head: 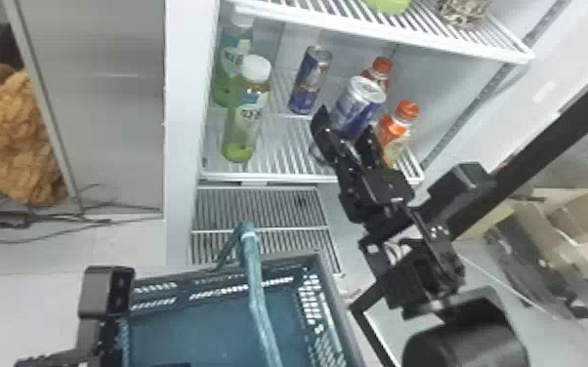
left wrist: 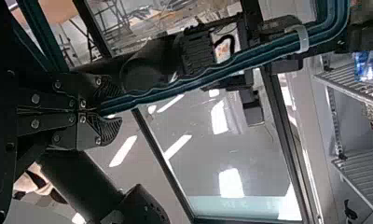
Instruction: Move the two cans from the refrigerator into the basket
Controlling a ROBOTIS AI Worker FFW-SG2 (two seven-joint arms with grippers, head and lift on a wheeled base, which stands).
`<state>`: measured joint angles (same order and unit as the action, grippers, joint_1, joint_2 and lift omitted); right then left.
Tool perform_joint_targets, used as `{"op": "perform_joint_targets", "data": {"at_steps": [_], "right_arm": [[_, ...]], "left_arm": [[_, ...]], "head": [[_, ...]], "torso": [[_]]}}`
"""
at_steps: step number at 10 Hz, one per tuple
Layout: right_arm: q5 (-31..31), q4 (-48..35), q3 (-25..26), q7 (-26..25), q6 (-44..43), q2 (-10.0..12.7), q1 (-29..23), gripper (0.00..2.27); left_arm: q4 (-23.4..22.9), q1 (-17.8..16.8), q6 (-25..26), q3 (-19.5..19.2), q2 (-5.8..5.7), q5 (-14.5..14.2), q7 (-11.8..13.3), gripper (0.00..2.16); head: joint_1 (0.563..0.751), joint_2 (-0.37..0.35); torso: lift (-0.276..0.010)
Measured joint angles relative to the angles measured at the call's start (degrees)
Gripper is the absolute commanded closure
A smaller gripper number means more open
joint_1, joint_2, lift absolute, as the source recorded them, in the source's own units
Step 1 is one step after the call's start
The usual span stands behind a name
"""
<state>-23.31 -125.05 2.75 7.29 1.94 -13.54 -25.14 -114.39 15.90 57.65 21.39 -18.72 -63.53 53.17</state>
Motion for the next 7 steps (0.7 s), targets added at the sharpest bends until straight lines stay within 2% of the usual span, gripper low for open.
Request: {"op": "perform_joint_targets", "data": {"at_steps": [4, 7], "right_arm": [[-1.8, -11.5, 1.3, 0.0, 4.3, 1.2, -9.8, 0.97], [-2.7, -21.3, 3.4, 0.1, 13.4, 1.2, -17.3, 0.97]], "left_arm": [[0.0, 0.3, 0.0, -0.2, 0.07, 0.0, 0.0, 1.16], [0.0, 0.4, 0.0, -0.3, 0.09, 0.0, 0.0, 1.16]], "head": [[0.695, -0.35], [0.695, -0.35]], "torso": [[-0.276], [-0.276]]}}
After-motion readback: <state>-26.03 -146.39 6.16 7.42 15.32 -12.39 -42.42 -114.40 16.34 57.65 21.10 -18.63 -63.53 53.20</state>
